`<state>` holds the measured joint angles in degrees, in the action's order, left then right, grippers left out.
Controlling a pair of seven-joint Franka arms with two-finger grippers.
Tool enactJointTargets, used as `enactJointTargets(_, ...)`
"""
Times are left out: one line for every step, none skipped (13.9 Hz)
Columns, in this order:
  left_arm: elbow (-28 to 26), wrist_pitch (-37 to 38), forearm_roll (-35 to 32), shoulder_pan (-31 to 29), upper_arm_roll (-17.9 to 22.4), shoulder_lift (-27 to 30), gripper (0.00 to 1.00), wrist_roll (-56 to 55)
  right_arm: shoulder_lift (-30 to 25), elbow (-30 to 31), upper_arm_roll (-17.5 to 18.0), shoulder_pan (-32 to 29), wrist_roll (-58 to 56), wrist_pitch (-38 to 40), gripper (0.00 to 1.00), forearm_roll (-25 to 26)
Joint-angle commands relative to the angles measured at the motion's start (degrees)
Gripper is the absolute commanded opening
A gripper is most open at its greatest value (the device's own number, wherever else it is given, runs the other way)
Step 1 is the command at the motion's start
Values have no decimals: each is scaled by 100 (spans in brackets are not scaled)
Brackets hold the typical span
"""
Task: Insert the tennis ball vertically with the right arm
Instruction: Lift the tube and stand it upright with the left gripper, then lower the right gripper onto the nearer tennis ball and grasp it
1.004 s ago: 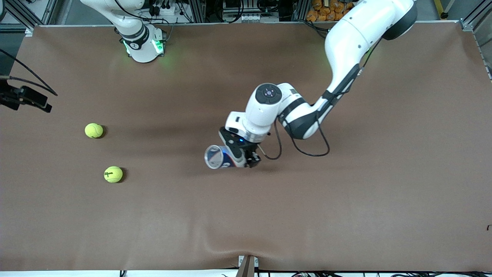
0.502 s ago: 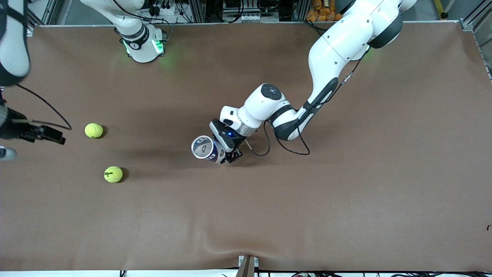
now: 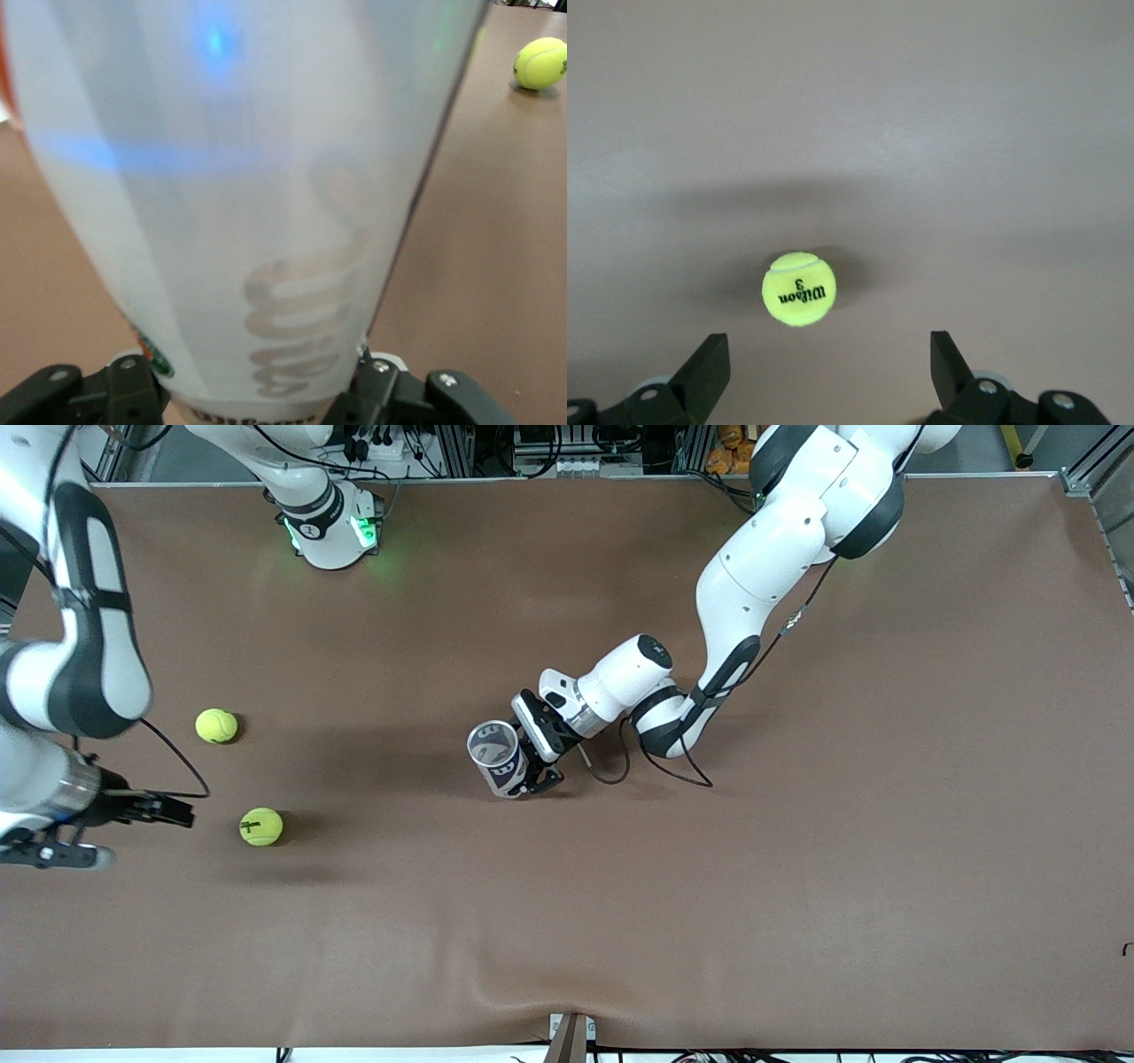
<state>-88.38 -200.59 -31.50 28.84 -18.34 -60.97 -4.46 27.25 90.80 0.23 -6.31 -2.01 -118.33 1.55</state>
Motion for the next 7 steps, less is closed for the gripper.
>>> enactJointTargets(75,-120,-145,51,93,-37,73,-64,499,86,30,60,25,-591,100,-23)
enactJointTargets(84,-120,-154,51,93,-72,73,-64,588,209,30,103,16,-821,100,-24)
enactJointTargets(75,-129,-154,60,102,-99,73,-64,632,297,30,164,25,-971,100,-24)
enactJointTargets(75,-138,-154,52,111,-160,73,-64,702,377,21,269,25,-1094,100,-24)
enactJointTargets(75,-155,-189,43,111,-169,73,-64,738,430,21,305,25,-1252,100,-6)
enactJointTargets(75,-156,-216,43,111,-170,73,-64,834,430,21,262,-36,-1297,100,37)
enactJointTargets(75,-156,-216,34,111,-178,73,-64,931,430,21,244,-36,-1341,100,55)
